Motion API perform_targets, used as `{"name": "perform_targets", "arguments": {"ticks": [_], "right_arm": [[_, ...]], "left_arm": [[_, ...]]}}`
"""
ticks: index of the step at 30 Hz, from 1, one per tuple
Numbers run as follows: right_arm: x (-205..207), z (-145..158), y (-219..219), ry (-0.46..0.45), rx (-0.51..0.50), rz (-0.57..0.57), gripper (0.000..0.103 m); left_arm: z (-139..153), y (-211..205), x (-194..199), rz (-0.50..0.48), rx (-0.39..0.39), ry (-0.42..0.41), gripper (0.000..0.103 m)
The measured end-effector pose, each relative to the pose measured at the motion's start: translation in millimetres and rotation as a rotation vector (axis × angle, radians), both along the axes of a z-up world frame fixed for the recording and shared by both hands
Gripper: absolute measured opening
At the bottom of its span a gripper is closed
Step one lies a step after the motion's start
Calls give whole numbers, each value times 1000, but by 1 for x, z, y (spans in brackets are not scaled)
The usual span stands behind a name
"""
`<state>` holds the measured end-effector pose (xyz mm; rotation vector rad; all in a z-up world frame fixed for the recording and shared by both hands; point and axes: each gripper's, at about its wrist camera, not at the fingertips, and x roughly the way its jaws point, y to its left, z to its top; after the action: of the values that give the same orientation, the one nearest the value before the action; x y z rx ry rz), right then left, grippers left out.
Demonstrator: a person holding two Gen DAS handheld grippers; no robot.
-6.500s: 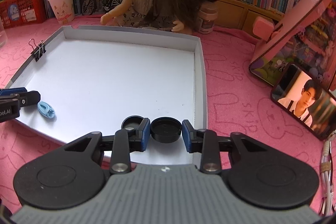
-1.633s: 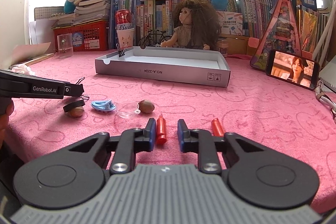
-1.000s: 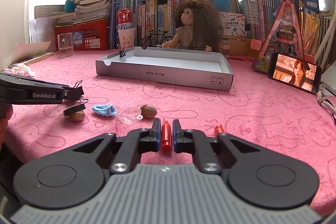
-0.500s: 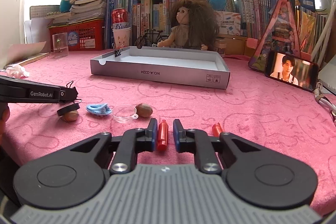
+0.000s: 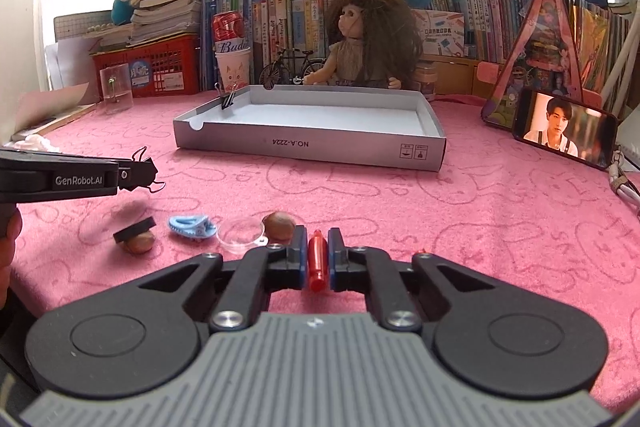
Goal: Organize rigid objects
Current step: 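Carry the binder clip and red marker into the white tray and open both tools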
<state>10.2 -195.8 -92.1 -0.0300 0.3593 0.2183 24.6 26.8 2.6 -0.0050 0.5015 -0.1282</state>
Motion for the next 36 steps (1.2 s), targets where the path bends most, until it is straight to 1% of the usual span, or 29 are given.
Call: {"name": "perform_targets", "arguments": {"ticks": [8,18,23,29,34,36], "right_arm": [[20,15,-13,27,100,-46,13],[64,38,-38,98,308,-77,13],[84,45,-42,105,364,-76,13],[108,58,-44,106,403,-66,13],[132,65,-46,137,449,-57,13],[143,66,-47,155,471,-57,13]], "left_arm": [[15,-5,17,-16,-26,-2,18],[35,-22,52,-63,-62,-15,18],[40,-30,69,-80,-81,-19,18],[44,-35,96,-95,-108,-17,18],[45,-32,123,-85,-127,16,18],[43,-31,134,-86,-152,43,18]]}}
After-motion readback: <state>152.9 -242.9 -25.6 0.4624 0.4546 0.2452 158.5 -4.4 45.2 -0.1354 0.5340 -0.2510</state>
